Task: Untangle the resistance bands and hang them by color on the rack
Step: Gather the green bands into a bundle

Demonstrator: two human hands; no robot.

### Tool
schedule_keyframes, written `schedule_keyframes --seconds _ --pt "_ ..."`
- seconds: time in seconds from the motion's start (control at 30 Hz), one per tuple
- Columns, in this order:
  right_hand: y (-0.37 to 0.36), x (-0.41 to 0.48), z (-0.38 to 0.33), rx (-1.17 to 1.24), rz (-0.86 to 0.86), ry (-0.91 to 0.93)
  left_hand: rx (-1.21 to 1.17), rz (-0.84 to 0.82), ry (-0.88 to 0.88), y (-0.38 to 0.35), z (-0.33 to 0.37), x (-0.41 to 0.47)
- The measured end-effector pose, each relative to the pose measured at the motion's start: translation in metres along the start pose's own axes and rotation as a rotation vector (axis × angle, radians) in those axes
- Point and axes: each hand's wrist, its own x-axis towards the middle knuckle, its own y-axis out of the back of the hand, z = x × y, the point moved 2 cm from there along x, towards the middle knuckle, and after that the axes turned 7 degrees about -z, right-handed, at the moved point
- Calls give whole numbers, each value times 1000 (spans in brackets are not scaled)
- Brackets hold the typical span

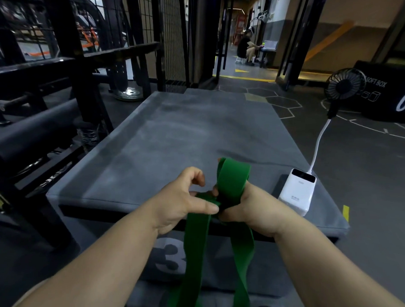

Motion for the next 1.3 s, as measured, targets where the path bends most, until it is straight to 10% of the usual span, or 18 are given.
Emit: schedule_keyframes --seconds 0.17,0.57,0.8,1.3 --pt "6 0 1 -62 101 18 -160 -40 -105 -3 7 -2" --pt "4 3 0 121 242 34 430 277 -53 -15 0 5" --pt "10 8 -1 419 294 92 238 64 -19 -19 -2 1" --pt "7 -1 0 375 206 31 631 214 -232 -5 11 -6"
